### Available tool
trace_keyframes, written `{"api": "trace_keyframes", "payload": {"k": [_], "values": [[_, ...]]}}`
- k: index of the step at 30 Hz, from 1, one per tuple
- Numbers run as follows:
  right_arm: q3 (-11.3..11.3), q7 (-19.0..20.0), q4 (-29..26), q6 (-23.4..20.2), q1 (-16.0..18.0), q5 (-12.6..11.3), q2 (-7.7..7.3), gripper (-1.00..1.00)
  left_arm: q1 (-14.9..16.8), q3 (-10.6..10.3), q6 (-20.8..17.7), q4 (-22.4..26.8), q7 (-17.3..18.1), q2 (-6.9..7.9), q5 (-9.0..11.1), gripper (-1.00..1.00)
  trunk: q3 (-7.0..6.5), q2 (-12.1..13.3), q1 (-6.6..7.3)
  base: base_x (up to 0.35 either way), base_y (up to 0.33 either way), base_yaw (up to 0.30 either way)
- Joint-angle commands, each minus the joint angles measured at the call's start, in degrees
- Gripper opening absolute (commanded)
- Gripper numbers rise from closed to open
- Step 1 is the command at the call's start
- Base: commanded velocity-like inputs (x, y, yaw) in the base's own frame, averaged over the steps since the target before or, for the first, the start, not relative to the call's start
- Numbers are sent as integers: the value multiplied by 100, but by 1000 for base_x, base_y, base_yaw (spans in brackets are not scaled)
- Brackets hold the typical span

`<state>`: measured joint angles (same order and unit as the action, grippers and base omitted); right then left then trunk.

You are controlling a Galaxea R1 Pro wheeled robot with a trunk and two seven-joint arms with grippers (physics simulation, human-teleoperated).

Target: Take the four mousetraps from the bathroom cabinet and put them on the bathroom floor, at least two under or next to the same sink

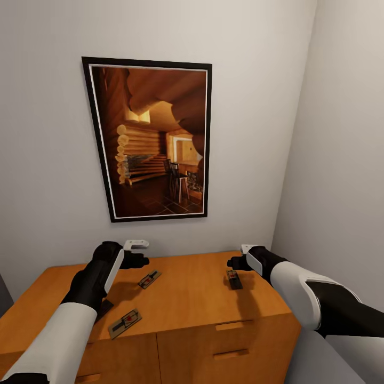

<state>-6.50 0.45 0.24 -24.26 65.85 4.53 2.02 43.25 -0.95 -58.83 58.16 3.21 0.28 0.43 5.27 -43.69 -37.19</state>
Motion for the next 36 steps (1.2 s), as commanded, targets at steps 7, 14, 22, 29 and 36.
{"api": "trace_keyframes", "payload": {"k": [7, 14, 22, 29, 36], "values": [[-44, 6, 2, -18, 7, 48, 0, 100, 2, -3, -23, 9, -20, -1, 5, 100, 10, -8, -2, 0, 0, 0], [-44, 8, 1, -18, 7, 48, 0, 100, 1, -7, -23, 1, -25, -2, 9, 100, 100, -209, -112, 0, 0, 0], [-44, 8, 0, -18, 7, 48, 0, 100, 5, -6, -23, -15, -3, 5, 10, 100, 244, -530, -287, 0, 0, 0], [-44, 7, -1, -16, 7, 54, 0, 100, 3, -3, -23, -11, 2, 6, 10, 100, 297, -650, -353, 0, 0, 0], [-44, 8, -2, -15, 7, 56, 0, 100, 4, -2, -23, -2, 5, 2, 10, 100, 297, -650, -353, 0, 0, 0]]}}
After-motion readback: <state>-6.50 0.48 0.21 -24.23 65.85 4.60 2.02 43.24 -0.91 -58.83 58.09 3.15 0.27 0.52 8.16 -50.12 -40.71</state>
